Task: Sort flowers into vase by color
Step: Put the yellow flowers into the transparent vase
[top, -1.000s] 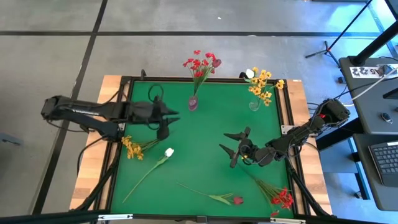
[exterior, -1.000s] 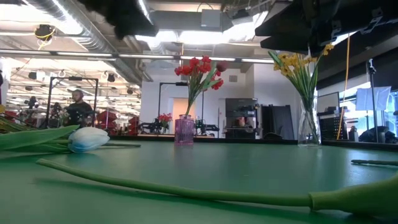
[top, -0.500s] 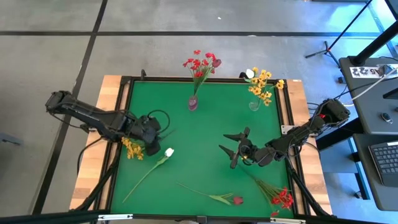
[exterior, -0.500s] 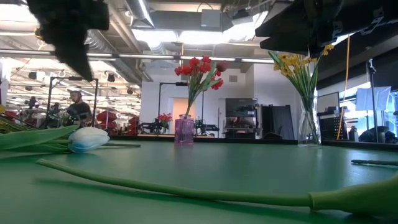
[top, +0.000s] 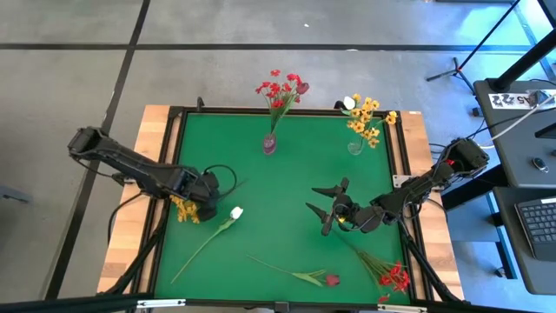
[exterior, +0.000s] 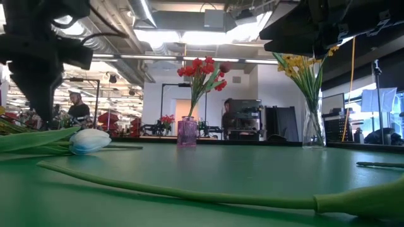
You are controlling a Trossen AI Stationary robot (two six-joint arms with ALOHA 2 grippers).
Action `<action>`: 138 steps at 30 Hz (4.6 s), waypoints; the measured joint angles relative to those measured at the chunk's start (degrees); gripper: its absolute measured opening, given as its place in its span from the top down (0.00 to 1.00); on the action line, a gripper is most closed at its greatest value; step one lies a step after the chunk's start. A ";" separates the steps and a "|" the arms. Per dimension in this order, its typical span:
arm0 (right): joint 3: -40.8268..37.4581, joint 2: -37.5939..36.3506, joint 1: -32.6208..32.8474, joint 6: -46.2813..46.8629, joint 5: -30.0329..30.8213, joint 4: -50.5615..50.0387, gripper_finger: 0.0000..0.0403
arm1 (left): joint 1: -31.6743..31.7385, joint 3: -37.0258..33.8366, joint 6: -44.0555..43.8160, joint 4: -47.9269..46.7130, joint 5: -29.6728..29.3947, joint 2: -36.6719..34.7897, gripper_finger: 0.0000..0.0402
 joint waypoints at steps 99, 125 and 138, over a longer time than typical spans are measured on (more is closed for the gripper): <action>42.23 27.34 -12.77 -53.08 0.65 -27.04 0.44 | 6.84 13.97 24.40 21.93 5.86 0.58 1.00; 42.16 27.34 -12.66 -51.57 -0.04 -30.32 0.95 | 6.86 14.00 28.09 21.69 5.04 0.47 0.93; 42.16 27.26 -12.68 -44.71 0.16 -40.62 0.95 | 6.84 19.42 32.22 18.35 -6.23 0.45 0.65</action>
